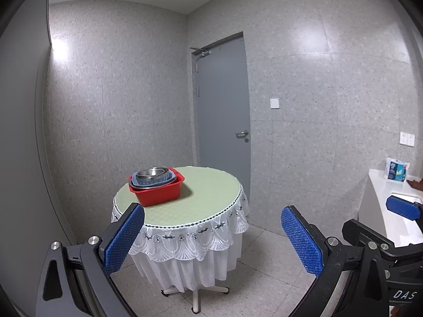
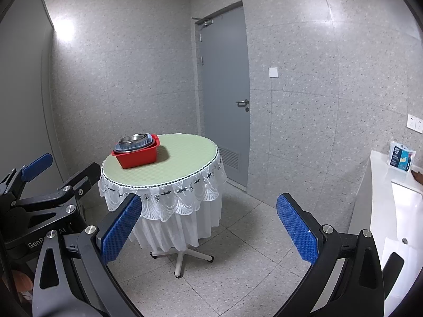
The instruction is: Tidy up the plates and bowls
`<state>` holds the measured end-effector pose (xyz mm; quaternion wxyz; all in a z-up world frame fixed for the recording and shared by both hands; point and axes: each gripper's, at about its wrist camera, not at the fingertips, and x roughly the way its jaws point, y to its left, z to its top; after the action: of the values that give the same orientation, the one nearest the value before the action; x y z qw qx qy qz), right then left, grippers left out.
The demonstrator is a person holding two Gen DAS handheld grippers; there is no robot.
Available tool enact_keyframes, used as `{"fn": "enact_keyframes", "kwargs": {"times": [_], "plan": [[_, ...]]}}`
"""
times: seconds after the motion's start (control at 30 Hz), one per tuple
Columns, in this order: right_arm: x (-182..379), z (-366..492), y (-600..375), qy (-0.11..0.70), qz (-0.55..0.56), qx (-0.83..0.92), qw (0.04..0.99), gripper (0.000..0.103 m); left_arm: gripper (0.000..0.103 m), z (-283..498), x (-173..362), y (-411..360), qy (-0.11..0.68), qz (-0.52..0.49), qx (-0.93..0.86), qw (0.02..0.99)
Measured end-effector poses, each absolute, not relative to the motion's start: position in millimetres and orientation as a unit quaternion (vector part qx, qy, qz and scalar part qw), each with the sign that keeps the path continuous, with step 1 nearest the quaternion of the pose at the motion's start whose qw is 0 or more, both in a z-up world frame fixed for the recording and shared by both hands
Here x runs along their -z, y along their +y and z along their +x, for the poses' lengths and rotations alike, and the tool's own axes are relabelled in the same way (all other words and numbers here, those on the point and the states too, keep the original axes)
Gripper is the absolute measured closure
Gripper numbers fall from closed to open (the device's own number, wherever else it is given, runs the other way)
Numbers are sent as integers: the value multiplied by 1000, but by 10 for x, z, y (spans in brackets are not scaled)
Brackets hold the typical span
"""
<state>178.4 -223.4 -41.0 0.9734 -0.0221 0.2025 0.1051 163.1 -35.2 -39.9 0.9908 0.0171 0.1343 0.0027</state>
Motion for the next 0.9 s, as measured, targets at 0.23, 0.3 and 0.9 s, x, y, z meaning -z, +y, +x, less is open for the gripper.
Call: {"fn": "enact_keyframes", "kwargs": {"times": [0.23,0.3,0.9], "plan": [[412,1788,-2230,201,-23,-103,974,0,1,1643,388,-368,134,16,-2,991],[417,1795,-2229,202,-24,-102,974,0,1,1648,388,-365,135,16,-1,991],[388,1790,-2219,201,-26,-102,974,0,1,1652,340,-385,136,13,-3,991]]}}
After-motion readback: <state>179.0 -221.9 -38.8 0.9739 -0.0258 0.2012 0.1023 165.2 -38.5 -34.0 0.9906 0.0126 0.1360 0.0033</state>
